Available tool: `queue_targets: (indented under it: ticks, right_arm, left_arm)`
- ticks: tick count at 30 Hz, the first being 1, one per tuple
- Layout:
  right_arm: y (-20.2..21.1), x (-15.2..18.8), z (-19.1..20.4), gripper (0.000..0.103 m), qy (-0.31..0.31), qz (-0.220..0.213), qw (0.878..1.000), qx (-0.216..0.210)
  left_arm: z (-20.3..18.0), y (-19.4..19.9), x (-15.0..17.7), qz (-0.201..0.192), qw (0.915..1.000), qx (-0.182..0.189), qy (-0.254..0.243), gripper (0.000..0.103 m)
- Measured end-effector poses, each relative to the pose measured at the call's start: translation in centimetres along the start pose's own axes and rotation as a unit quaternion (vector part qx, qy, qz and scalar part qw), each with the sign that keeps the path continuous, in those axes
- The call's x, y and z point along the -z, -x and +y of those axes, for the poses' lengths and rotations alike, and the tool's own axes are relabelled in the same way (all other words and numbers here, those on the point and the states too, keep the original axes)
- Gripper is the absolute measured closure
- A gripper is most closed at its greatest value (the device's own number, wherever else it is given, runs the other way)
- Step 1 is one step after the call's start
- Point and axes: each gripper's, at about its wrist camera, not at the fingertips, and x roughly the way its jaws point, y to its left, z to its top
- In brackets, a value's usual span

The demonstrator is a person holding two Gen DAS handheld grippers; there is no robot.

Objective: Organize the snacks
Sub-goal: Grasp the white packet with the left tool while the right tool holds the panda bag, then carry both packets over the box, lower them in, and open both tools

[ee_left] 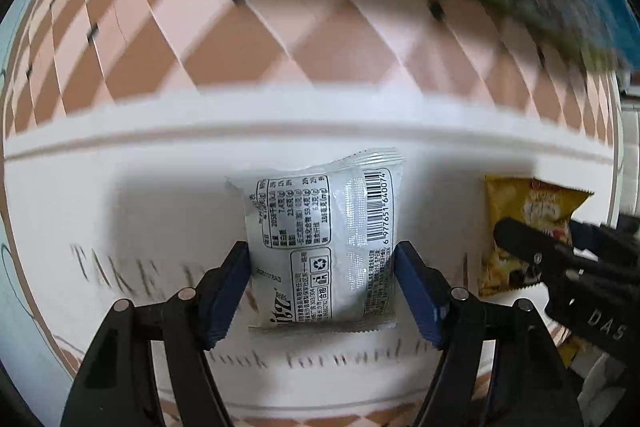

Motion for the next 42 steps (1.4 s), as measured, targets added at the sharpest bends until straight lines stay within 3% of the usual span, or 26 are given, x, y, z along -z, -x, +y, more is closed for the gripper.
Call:
queue_targets:
  ticks: [6,15,19,23,28,35,42]
  right_arm:
    - [-0.4,2.1,-0.4,0.043,-0.003,0.019,1.0,0.002]
    - [-1.8,1.7,-0.2,0.036,0.004,0.028,0.999,0.02]
    - [-1.9,2.9,1.4,0.049,0.026,0.002,0.999,0.037]
    - [-1.0,3.5,1.2,0.054,0.02,-0.003,1.0,0.012]
    - [3.3,3.8,-0.5,0.055,0.003,-0.036,0.999,-0.029]
    - [13.1,1.0,-2.4,0.055,-0.017,-0.1,0.99,-0.095]
    - [22.2,-7.2,-4.9,0.055,-0.019,-0.166,0.979,-0.119]
  left_arm:
    - [-1.2,-0.6,1.2,-0.002,0.9998,-0.016,-0.008,0.032]
    - [-4.9,-1.5,1.2,-0.013,0.9993,-0.032,-0.014,0.032]
    - [-1.3,0.6,2.6,-0.02,0.9993,-0.027,-0.018,0.032]
    - [-1.7,1.8,3.1,-0.026,0.9994,-0.007,-0.021,0.032]
    - [-2.5,5.9,2.4,-0.059,0.9977,0.028,-0.017,0.032]
    - [-4.7,14.9,-2.6,-0.128,0.9864,0.101,-0.02,0.032]
    - [-6.2,20.7,-13.2,-0.172,0.9791,0.106,-0.028,0.032]
